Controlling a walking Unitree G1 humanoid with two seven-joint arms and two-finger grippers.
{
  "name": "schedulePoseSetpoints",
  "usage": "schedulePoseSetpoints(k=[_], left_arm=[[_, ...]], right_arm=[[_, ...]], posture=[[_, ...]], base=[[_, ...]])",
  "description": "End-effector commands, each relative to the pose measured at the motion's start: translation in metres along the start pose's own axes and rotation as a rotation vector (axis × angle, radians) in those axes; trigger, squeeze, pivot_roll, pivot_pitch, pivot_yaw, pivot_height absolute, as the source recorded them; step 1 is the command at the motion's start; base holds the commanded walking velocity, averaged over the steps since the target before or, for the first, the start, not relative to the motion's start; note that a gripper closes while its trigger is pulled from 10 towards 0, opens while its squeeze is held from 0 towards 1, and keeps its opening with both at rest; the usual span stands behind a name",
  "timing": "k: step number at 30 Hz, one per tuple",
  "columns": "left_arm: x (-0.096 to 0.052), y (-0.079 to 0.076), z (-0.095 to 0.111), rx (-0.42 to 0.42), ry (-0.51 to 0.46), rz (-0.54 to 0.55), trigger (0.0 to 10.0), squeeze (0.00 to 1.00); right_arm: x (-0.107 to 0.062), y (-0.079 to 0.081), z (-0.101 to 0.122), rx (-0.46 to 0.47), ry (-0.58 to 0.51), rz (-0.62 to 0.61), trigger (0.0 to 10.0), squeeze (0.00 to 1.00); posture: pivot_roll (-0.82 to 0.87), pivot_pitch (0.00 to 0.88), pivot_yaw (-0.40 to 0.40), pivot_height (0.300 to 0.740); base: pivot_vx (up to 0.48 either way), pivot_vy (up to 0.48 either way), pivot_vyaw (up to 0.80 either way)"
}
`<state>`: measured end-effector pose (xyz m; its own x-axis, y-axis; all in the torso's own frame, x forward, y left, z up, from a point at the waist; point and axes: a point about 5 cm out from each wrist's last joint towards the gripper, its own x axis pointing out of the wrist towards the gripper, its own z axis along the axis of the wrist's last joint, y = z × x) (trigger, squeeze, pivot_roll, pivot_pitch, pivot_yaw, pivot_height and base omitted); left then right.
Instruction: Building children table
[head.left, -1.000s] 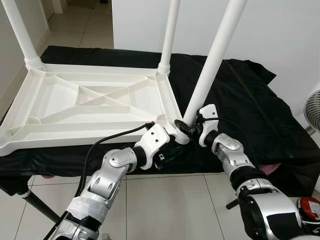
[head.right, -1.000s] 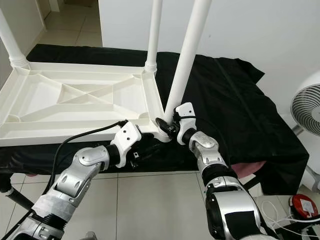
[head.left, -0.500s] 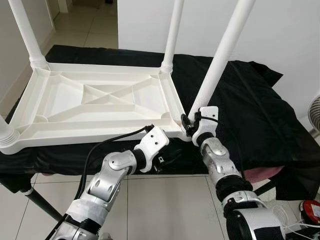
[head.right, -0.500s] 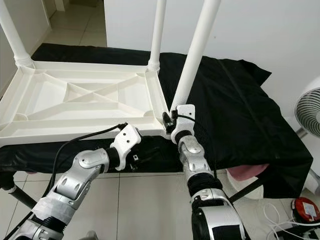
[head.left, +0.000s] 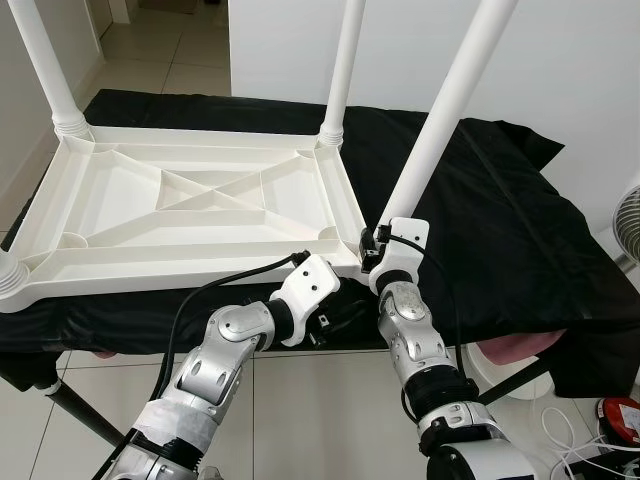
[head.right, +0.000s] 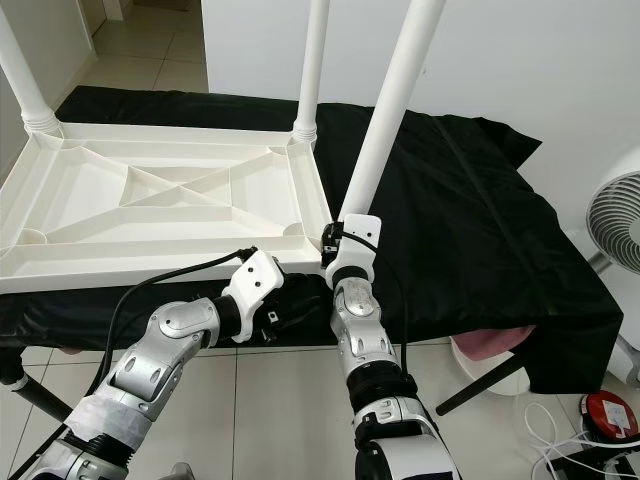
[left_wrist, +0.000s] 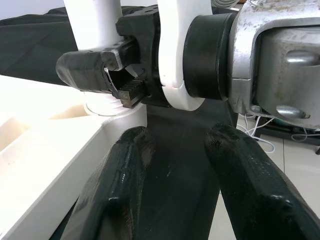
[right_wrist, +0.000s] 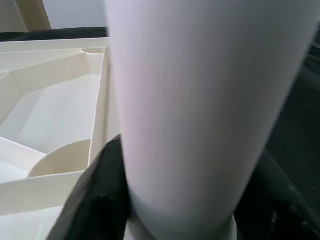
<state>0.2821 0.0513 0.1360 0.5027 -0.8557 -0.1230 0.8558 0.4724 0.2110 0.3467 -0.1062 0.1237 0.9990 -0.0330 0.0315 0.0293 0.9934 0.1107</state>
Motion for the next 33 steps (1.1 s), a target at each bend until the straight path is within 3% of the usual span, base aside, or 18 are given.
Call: schedulePoseSetpoints(k=[1, 6, 7, 10, 11, 16, 17, 19, 22, 26, 33], left_arm=[[0.003, -0.001, 0.002, 0.003, -0.005, 0.023, 10.0, 0.00], [0.002, -0.002, 0.001, 0.003, -0.004, 0.023, 10.0, 0.00], [0.002, -0.003, 0.001, 0.004, -0.001, 0.022, 10.0, 0.00], [0.002, -0.003, 0.000, 0.004, 0.000, 0.021, 10.0, 0.00], [0.001, -0.003, 0.000, 0.005, 0.001, 0.021, 10.0, 0.00], [0.001, -0.002, 0.001, 0.006, -0.001, 0.022, 10.0, 0.00], [0.002, -0.002, 0.001, 0.007, -0.001, 0.017, 10.0, 0.00], [0.002, -0.002, 0.001, 0.007, -0.001, 0.017, 10.0, 0.00], [0.003, -0.001, 0.002, 0.008, -0.001, 0.014, 10.0, 0.00], [0.005, -0.001, 0.003, 0.008, -0.006, 0.011, 10.0, 0.00], [0.006, 0.000, 0.005, 0.015, -0.010, 0.009, 10.0, 0.00]], right_arm=[[-0.003, -0.011, -0.005, 0.005, 0.025, -0.035, 10.0, 1.00], [-0.008, -0.012, -0.003, -0.007, 0.017, -0.002, 10.0, 1.00], [-0.010, -0.013, -0.004, -0.023, 0.012, 0.021, 10.0, 0.26], [-0.012, -0.014, -0.005, -0.029, 0.016, 0.052, 10.0, 0.26], [-0.013, -0.016, -0.006, -0.037, 0.020, 0.089, 10.0, 0.00], [-0.013, -0.027, -0.008, -0.092, 0.038, 0.265, 10.0, 0.00], [-0.011, -0.032, -0.008, -0.135, 0.049, 0.360, 10.0, 0.00], [-0.011, -0.032, -0.008, -0.135, 0.049, 0.360, 10.0, 0.00], [-0.008, -0.038, -0.002, -0.192, 0.053, 0.487, 10.0, 0.00], [0.000, -0.038, 0.004, -0.254, 0.058, 0.617, 10.0, 0.00], [0.014, -0.029, 0.009, -0.303, 0.087, 0.700, 10.0, 0.00]], posture=[[0.05, 0.000, -0.115, 0.740], [0.05, 0.000, -0.114, 0.740], [0.05, 0.000, -0.114, 0.740], [0.05, 0.000, -0.114, 0.740], [0.05, 0.000, -0.114, 0.740], [0.05, 0.000, -0.108, 0.740], [0.04, 0.000, -0.106, 0.740], [0.04, 0.000, -0.106, 0.740], [0.04, 0.000, -0.097, 0.740], [0.04, 0.000, -0.093, 0.740], [0.04, 0.000, -0.090, 0.740]], base=[[0.000, 0.000, 0.00], [0.000, 0.000, 0.00], [0.000, 0.000, 0.00], [0.000, 0.000, 0.00], [0.000, 0.000, 0.00], [0.000, 0.000, 0.00], [0.000, 0.000, 0.00], [0.000, 0.000, 0.00], [0.000, 0.000, 0.00], [0.000, 0.000, 0.00], [0.000, 0.000, 0.00]])
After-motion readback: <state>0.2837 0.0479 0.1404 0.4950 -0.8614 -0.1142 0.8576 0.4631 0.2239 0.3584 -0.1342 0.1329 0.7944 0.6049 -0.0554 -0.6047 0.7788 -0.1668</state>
